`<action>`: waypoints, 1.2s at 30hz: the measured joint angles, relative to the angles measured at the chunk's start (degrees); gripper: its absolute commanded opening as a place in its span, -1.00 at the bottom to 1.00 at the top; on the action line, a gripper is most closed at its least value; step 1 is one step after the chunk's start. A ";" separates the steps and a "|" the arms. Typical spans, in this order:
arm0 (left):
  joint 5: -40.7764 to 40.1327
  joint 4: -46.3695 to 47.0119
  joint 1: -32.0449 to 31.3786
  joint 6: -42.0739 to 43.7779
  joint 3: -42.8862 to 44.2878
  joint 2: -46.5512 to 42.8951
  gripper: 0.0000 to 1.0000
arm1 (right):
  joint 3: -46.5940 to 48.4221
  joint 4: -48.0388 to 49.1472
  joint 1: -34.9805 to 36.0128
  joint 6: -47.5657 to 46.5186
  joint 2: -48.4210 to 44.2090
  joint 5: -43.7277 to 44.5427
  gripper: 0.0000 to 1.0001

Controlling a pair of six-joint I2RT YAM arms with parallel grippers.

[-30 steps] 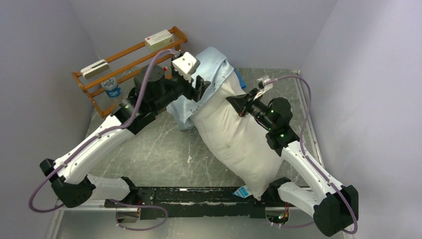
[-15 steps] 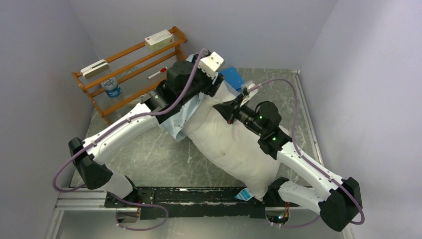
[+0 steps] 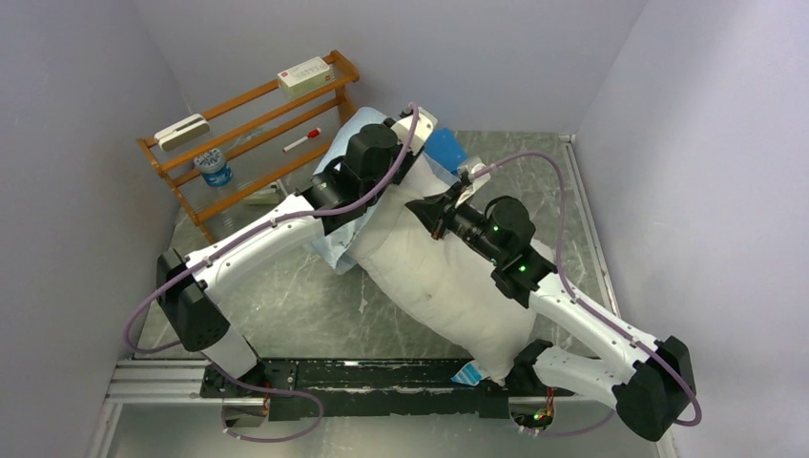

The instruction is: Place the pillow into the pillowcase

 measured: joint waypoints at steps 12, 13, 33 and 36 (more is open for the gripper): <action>11.56 5.18 -1.36 -5.35 -8.13 -8.17 -0.90 | -2.14 5.29 1.77 3.06 1.44 2.45 -1.00; 13.46 6.49 -1.42 -7.08 -9.49 -9.92 -0.90 | -2.54 6.16 1.92 3.80 1.62 2.84 -1.00; 32.33 23.34 -5.66 -27.80 -26.77 -19.08 -0.27 | -7.06 15.72 2.49 11.82 1.29 16.33 -1.00; 31.76 19.56 -6.08 -27.02 -26.62 -20.52 0.18 | -6.40 12.76 2.38 11.45 -0.28 17.94 -1.00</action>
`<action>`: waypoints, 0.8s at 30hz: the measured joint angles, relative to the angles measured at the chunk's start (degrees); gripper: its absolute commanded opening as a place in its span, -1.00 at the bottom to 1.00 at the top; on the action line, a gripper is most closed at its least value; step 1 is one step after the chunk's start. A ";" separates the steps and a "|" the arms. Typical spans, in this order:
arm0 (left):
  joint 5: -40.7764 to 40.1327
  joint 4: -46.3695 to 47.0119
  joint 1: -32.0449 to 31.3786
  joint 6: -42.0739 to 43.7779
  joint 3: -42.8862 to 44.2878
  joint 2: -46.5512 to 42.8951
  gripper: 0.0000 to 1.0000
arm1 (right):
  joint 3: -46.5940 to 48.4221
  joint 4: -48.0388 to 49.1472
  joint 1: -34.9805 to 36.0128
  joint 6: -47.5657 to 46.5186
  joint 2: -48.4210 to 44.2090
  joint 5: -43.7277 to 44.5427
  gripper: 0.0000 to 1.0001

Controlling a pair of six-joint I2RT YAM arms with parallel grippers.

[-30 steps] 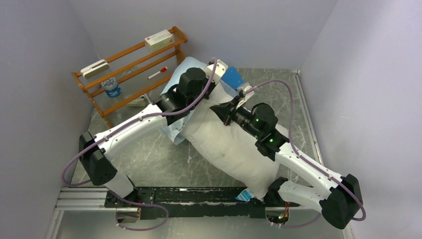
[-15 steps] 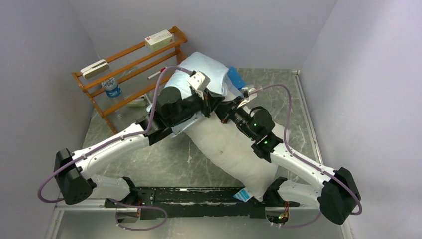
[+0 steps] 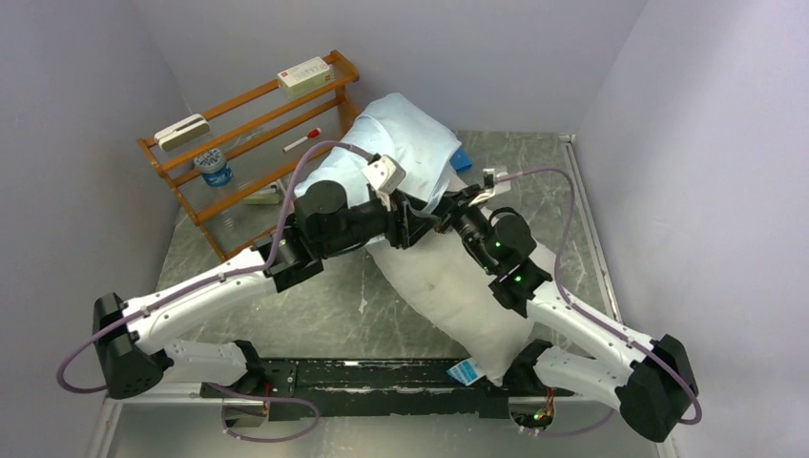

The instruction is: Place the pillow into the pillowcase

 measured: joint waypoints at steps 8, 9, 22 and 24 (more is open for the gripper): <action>-5.92 -11.80 -1.11 0.85 0.98 -11.76 0.46 | 9.20 -15.41 -2.29 1.33 -3.93 6.16 -1.00; -7.41 -12.55 -1.11 1.05 0.98 -13.53 0.44 | 11.26 -17.64 -2.38 1.60 -3.93 7.21 -1.00; -25.62 -14.05 -1.11 8.22 -0.04 -24.85 0.48 | 24.15 -22.56 -2.58 2.78 -3.91 11.21 -1.00; -28.44 -13.86 -1.11 11.08 -0.04 -22.21 0.45 | 24.15 -22.60 -2.58 2.91 -4.42 10.47 -1.00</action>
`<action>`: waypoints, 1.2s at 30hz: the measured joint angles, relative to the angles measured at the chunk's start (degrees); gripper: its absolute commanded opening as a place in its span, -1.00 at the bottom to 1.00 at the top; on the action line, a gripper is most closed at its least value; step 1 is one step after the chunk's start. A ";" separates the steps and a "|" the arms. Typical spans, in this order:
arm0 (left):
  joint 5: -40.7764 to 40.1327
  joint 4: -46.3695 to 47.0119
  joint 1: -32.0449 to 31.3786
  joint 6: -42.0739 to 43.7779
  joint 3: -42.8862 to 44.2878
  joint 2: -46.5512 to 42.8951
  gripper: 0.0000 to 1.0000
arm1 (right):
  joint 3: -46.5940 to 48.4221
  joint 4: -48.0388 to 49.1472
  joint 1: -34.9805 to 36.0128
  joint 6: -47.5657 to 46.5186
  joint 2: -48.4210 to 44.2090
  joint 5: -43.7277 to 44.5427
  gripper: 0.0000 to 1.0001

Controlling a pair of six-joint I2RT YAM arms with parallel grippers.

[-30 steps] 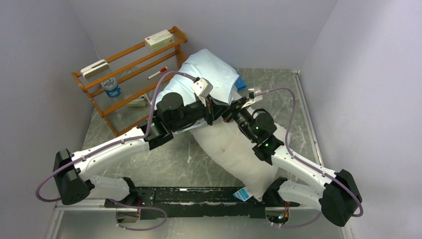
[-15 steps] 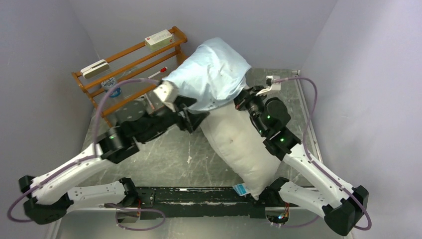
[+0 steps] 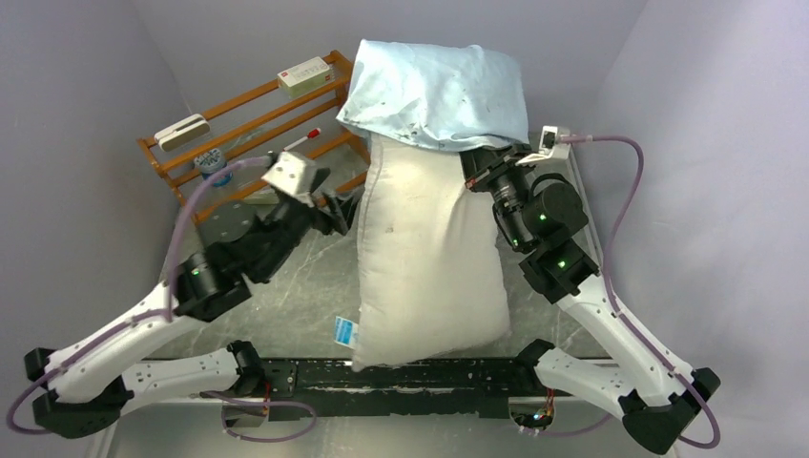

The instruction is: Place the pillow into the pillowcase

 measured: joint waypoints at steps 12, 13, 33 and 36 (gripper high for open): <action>-16.17 25.03 0.68 27.06 -8.48 11.34 0.61 | -0.98 0.04 0.00 -0.02 -3.87 -1.51 -1.00; -15.17 26.97 1.31 28.50 -8.48 12.46 0.60 | -1.22 0.02 0.00 -0.02 -3.98 -1.62 -1.00; 12.20 35.50 16.00 26.53 -7.91 20.28 -0.90 | -3.63 -0.92 0.00 3.54 -4.96 -4.94 -1.00; 15.69 35.54 15.87 26.49 -8.50 19.17 -0.90 | -5.16 1.62 0.00 4.11 -4.48 -3.19 -1.00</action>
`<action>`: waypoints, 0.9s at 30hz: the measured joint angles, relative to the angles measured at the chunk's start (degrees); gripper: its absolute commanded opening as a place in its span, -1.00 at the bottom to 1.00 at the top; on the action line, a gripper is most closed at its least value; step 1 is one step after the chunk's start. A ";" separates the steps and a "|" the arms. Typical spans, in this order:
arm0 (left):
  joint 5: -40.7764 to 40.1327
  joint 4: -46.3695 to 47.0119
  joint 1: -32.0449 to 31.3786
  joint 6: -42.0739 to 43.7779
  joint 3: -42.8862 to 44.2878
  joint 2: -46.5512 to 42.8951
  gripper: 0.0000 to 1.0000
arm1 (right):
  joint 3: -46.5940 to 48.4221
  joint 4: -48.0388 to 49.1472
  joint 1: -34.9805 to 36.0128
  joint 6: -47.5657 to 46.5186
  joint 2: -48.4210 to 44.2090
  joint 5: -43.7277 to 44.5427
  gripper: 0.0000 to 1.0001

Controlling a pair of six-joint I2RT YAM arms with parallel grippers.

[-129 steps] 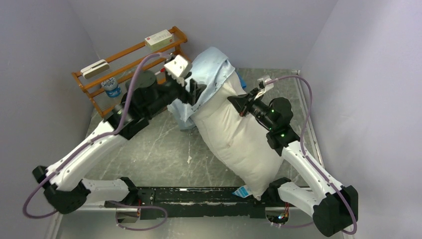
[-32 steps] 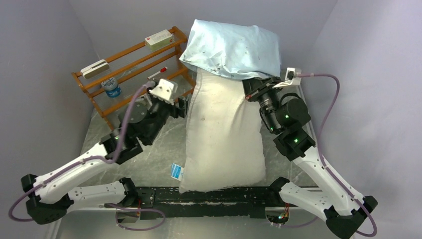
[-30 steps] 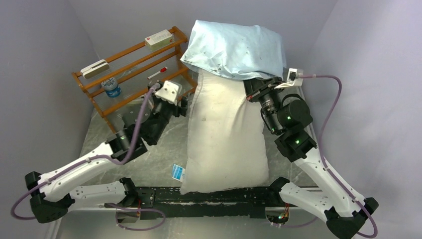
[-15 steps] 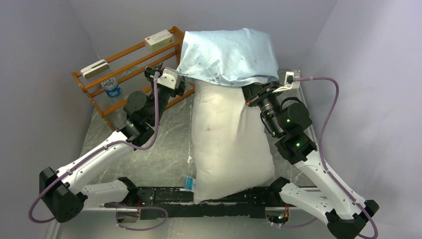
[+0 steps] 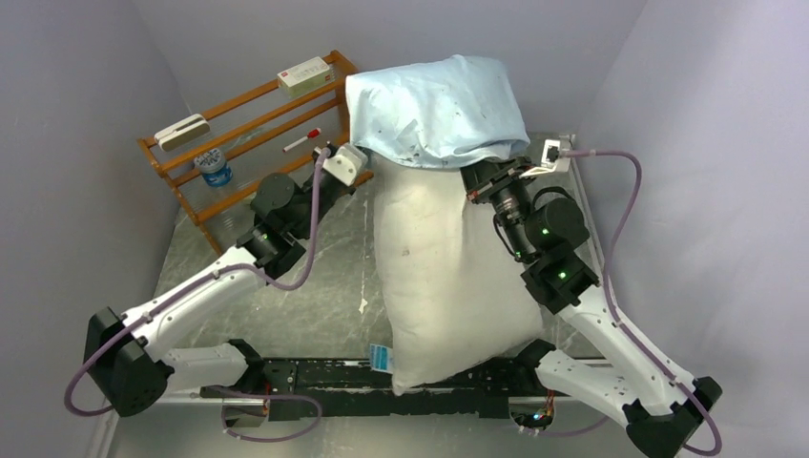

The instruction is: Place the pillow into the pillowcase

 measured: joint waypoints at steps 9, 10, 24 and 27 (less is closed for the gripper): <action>3.56 -0.52 -10.71 6.27 -8.72 -4.76 -0.90 | -5.14 8.41 -0.02 1.22 8.94 12.41 -1.00; 3.58 -0.92 -12.11 6.78 -9.20 -4.72 -0.90 | -5.62 8.98 -0.07 1.55 9.75 13.86 -1.00; 2.23 -3.80 -18.88 9.84 -15.56 -3.48 -0.90 | -9.11 14.32 -0.66 0.90 9.86 25.94 -1.00; 2.08 -3.61 -20.98 9.97 -15.58 -1.95 -0.90 | -9.11 14.73 -1.62 0.85 10.80 25.97 -1.00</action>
